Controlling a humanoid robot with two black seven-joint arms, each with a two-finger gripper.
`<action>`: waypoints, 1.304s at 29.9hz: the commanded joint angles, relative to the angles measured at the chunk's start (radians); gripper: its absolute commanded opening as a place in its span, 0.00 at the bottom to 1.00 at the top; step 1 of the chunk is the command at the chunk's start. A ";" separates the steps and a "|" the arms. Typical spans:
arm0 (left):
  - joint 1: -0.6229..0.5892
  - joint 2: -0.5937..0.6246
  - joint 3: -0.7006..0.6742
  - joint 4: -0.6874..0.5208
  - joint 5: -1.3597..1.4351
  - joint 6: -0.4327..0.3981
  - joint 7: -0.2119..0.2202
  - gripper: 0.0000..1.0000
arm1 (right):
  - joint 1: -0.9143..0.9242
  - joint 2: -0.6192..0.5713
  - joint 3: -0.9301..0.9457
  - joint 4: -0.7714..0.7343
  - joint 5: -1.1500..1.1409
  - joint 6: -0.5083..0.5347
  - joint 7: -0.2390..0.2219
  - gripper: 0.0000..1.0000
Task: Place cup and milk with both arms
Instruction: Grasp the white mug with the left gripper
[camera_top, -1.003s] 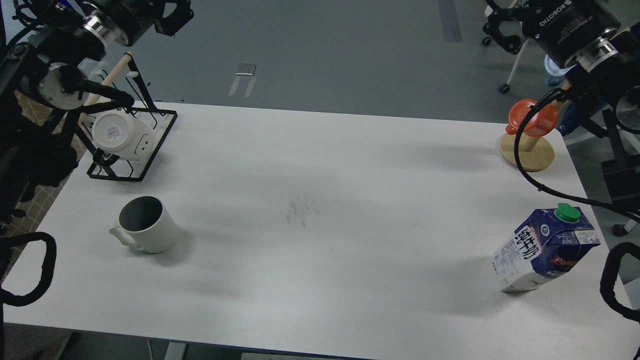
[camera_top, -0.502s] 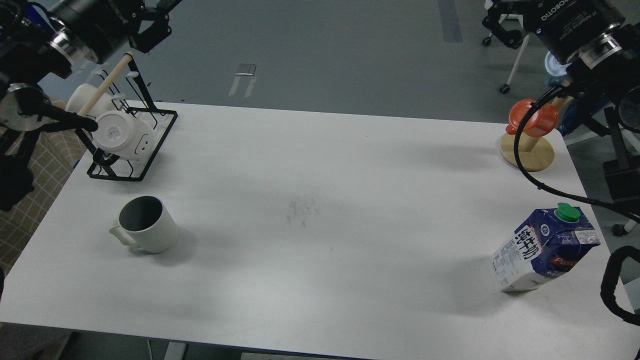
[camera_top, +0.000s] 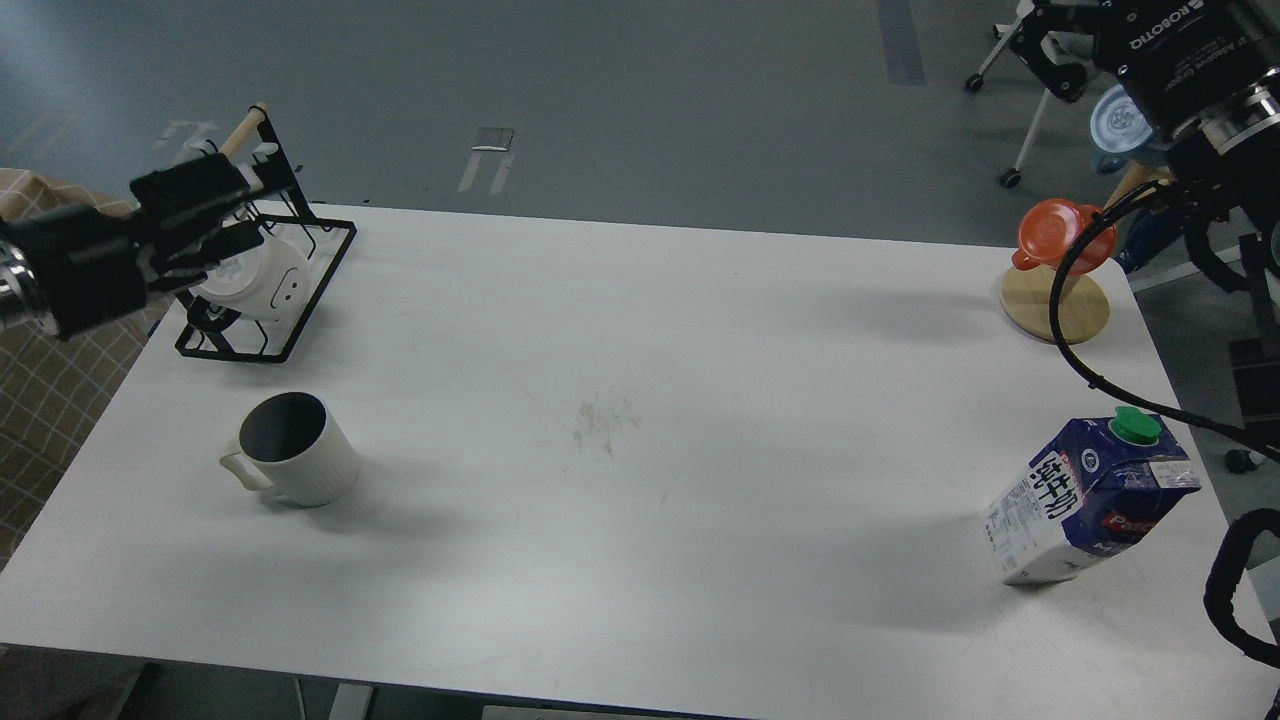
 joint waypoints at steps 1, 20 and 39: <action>0.034 0.010 0.002 -0.040 0.206 0.000 -0.012 0.98 | -0.004 0.000 0.019 0.000 0.000 0.000 0.000 1.00; 0.050 0.028 0.242 -0.120 0.849 0.000 -0.091 0.97 | -0.034 -0.002 0.057 0.002 0.000 0.000 0.000 1.00; 0.050 -0.050 0.275 -0.078 0.917 0.028 -0.087 0.00 | -0.054 -0.002 0.065 0.011 0.001 0.000 0.000 1.00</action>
